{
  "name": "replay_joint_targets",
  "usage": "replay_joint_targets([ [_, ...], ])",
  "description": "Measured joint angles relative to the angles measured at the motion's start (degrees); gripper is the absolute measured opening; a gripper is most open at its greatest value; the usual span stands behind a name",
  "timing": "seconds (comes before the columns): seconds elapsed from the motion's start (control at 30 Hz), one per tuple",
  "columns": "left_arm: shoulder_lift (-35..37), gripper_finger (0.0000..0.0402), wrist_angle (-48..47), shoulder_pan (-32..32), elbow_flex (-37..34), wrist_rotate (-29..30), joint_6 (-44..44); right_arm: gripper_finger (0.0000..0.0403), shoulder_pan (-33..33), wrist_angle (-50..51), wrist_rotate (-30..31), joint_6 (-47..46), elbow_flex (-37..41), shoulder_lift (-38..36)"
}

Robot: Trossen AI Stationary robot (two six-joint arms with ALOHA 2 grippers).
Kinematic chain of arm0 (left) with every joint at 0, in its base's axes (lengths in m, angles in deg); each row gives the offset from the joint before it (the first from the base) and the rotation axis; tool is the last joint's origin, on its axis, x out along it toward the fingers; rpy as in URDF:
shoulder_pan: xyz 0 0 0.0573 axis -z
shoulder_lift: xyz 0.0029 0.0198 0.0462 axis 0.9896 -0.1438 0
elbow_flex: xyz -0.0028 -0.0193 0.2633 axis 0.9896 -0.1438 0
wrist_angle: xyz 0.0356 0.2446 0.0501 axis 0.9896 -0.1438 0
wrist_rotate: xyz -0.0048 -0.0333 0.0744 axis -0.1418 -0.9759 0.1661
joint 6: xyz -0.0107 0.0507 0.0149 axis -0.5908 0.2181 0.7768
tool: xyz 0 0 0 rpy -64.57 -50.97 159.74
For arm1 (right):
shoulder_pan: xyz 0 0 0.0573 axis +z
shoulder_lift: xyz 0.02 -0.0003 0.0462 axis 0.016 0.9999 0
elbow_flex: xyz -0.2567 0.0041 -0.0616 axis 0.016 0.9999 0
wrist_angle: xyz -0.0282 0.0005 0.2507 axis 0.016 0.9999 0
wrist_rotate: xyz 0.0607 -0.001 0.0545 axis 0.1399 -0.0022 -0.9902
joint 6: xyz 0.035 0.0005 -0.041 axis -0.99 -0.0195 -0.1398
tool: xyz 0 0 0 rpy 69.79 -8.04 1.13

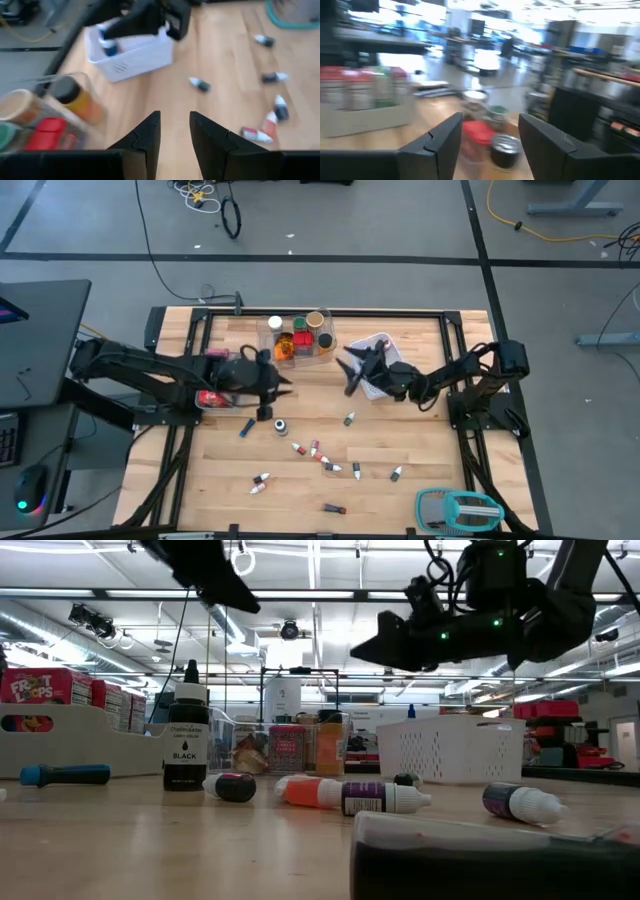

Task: Pick & Place Kitchen Items
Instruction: Put the big black food coloring bottle into the white bin

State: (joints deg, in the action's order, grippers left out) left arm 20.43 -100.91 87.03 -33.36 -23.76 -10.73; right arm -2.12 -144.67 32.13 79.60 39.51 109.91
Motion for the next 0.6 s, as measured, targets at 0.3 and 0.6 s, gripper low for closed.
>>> replay_joint_targets([
  [0.3,4.1,0.0114,27.97,6.34,-17.88,-8.35,-0.53,0.02,2.67,0.72,-4.17,-0.01,0.0,0.0],
  [0.6,1.45,0.0114,39.3,9.23,-27.42,-8.98,-5.97,0.02,2.75,1.03,-4.12,-4.73,0.0,0.0],
])
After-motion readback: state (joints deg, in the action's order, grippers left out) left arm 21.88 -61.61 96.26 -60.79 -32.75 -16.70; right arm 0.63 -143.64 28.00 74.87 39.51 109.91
